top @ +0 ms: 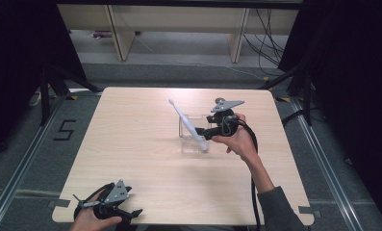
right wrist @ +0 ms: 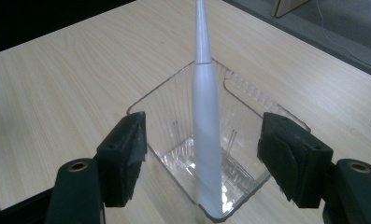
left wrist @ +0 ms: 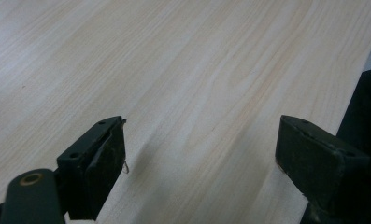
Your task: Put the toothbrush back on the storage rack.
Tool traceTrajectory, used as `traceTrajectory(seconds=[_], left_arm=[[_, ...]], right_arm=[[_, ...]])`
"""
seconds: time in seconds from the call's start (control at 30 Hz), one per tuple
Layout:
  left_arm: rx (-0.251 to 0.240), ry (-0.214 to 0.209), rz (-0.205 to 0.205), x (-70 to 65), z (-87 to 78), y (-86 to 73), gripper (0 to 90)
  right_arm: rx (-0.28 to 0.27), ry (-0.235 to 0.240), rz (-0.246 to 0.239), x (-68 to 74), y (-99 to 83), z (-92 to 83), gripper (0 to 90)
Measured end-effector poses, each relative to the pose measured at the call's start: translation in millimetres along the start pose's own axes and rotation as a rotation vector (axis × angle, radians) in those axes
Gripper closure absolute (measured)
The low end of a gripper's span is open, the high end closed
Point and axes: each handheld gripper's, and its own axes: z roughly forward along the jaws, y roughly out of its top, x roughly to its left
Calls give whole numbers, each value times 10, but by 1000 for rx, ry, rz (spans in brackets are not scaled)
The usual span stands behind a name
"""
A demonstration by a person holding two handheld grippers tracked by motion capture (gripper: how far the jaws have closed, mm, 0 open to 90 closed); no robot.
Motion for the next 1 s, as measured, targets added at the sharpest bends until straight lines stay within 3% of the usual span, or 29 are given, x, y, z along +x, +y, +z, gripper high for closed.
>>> traceTrajectory(seconds=[0.07,0.47,0.5,0.53,0.57,0.67,0.7,0.73,0.8,0.9,0.93,1.0], left_arm=[[-1,0,-1,3,-1,0,157],[-10,6,1,-1,-6,-3,157],[-13,4,-13,-6,-1,-6,157],[-12,6,-12,-3,0,-5,157],[-11,5,-3,-1,-2,-2,157],[-8,5,-1,-8,-1,0,157],[-9,5,-2,-7,0,0,157],[-9,3,-1,-6,-1,-2,157],[-11,3,1,-1,-4,-4,157],[-9,5,3,-1,-6,-5,157],[-10,4,3,-4,-6,-6,157],[-10,5,3,-4,-7,-3,157]], right_arm=[[7,-6,17,12,-12,-16,334],[-9,-13,5,11,-60,-93,323],[-10,-12,-5,2,-63,-103,321],[-6,-12,15,15,-72,-114,321],[-18,-23,-7,-5,-77,-120,318],[-8,-21,23,5,-110,-148,315],[-14,-18,0,-8,-116,-156,313],[-8,-19,23,10,-128,-171,312],[-19,-23,-6,-13,-140,-191,311],[-14,-24,31,11,-170,-227,310],[-28,-33,-4,-13,-180,-226,310],[-7,-29,29,13,-209,-241,308]])
